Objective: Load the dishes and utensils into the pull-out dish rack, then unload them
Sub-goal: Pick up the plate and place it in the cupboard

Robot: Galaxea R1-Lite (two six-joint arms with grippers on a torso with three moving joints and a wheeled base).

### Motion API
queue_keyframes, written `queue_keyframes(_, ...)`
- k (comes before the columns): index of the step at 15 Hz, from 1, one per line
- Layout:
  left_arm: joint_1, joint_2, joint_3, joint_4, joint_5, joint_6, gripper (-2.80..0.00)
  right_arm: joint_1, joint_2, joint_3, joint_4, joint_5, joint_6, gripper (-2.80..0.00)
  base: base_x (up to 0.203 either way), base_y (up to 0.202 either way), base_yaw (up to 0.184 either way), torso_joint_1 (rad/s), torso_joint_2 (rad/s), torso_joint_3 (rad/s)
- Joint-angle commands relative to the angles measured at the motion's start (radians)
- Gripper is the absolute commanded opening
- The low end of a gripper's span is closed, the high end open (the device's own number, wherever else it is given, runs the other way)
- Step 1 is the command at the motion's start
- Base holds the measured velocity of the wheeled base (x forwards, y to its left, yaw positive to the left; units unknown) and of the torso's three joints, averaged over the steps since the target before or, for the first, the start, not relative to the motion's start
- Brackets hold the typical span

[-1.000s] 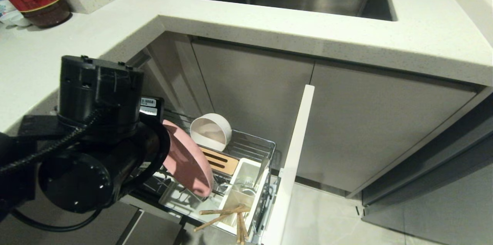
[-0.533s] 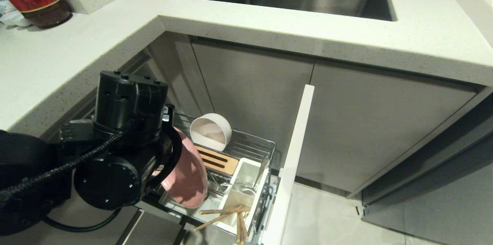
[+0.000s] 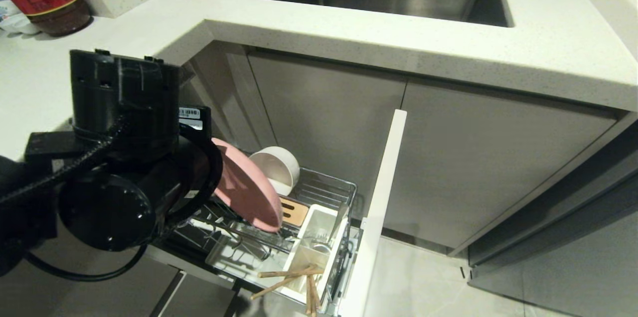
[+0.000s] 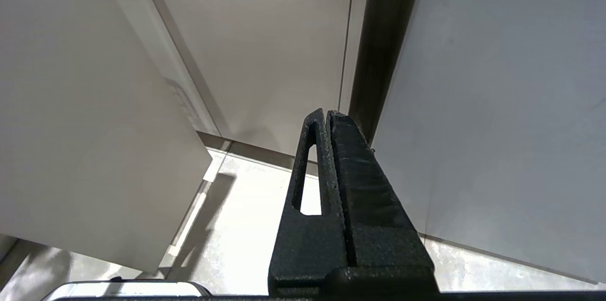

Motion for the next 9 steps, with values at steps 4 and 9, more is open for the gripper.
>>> queue_keyframes(4, 0.007, 0.013, 0.051, -0.035, 0.003, -0.021, -2.8, 0.0, 0.001, 0.028, -0.001, 0.0, 0.0, -2.8, 0.0, 0.0, 0.0, 0.0, 0.0, 0.0)
queue_keyframes(9, 0.028, 0.045, 0.092, -0.052, -0.002, -0.044, -2.8, 0.0, 0.001, 0.028, -0.001, 0.001, 0.0, -2.8, 0.0, 0.0, 0.0, 0.0, 0.0, 0.0)
